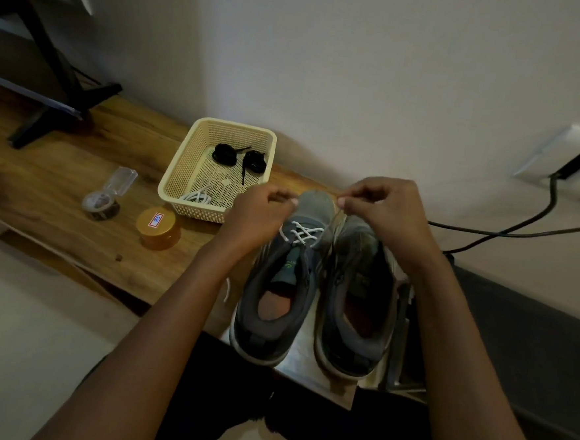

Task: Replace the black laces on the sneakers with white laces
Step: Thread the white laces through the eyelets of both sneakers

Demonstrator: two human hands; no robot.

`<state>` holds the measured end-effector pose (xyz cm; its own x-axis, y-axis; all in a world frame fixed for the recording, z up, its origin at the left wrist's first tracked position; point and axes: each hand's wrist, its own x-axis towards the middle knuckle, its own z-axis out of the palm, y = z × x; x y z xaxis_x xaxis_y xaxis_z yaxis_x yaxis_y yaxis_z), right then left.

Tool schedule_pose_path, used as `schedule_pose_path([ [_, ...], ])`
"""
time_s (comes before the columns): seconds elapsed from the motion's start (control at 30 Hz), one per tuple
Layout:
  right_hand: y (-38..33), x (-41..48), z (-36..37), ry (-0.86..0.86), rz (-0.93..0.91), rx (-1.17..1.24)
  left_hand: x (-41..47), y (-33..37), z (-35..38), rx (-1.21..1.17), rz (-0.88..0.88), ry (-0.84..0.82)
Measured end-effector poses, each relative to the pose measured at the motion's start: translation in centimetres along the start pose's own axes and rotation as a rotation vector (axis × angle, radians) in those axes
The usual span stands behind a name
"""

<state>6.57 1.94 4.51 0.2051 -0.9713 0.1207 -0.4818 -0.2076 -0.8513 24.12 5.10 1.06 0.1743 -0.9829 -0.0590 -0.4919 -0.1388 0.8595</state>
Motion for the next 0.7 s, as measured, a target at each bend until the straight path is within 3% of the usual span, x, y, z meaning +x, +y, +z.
schedule_pose_path([
  [0.07, -1.9, 0.0, -0.5, 0.003, -0.037, 0.182, -0.4, 1.7, -0.7, -0.279, 0.038, 0.025],
  [0.13, -3.6, -0.1, -1.0, 0.020, -0.078, 0.310, -0.9, 3.5, -1.0, -0.522, 0.076, -0.059],
  [0.33, -6.8, 0.1, -1.9, 0.110, -0.201, 0.521, -1.8, 7.4, -0.1, -0.826, 0.249, -0.060],
  [0.5, -8.0, -0.5, -3.1, 0.081, -0.223, 0.768, -1.6, 7.6, -0.6, -0.765, 0.326, -0.030],
  [0.7, -7.5, -0.6, -2.6, -0.069, -0.176, 1.039, -0.6, 5.8, -0.1, -0.571, 0.261, -0.040],
])
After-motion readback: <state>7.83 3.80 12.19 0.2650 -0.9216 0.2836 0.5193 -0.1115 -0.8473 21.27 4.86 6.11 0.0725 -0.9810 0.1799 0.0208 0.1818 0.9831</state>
